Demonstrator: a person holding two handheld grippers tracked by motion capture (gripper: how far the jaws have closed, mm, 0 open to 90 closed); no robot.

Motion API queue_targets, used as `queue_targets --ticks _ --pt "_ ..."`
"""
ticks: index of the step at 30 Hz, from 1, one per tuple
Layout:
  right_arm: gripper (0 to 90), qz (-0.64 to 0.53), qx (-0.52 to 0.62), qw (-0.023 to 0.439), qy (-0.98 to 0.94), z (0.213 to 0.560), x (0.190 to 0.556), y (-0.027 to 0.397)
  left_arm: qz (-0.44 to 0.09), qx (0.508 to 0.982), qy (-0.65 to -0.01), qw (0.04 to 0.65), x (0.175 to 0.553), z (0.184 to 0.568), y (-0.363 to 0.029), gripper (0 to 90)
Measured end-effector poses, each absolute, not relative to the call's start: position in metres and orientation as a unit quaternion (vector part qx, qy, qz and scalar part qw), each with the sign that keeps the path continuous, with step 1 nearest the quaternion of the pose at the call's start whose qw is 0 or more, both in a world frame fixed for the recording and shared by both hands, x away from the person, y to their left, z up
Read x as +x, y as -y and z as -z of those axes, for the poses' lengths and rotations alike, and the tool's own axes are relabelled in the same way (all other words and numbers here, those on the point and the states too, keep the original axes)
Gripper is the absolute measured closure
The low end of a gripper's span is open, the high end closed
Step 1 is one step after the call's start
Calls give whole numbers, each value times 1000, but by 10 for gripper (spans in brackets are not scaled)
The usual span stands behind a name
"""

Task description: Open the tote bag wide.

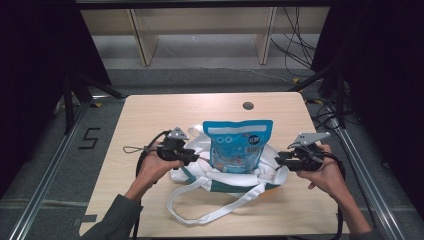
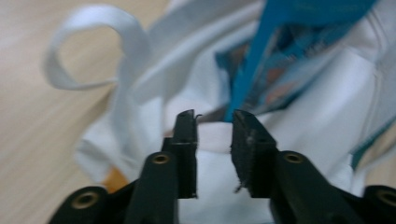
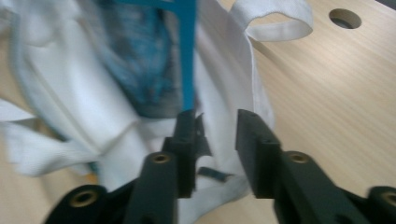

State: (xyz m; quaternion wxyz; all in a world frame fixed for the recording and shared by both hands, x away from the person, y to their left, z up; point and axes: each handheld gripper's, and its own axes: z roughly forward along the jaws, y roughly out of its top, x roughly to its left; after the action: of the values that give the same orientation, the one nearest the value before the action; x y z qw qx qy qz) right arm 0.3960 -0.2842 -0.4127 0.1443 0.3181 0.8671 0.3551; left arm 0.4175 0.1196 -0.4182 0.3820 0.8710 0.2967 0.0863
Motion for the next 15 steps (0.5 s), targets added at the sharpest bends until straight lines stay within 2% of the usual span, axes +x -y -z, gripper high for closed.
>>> queue_targets --ticks 1,2,8,11,15 --pt "798 -355 318 144 -867 413 396 284 -85 873 -300 376 415 422 -117 757" --pt "852 -342 314 148 -873 423 409 283 -73 880 -301 361 410 428 -113 822" --pt "900 -297 341 160 -877 446 432 288 -91 918 -277 269 408 463 -114 855" --pt "900 -289 344 146 -881 466 437 290 -86 908 -301 279 406 477 -124 873" --pt "900 -294 350 134 -879 481 442 287 -85 913 -296 269 407 489 -130 895"
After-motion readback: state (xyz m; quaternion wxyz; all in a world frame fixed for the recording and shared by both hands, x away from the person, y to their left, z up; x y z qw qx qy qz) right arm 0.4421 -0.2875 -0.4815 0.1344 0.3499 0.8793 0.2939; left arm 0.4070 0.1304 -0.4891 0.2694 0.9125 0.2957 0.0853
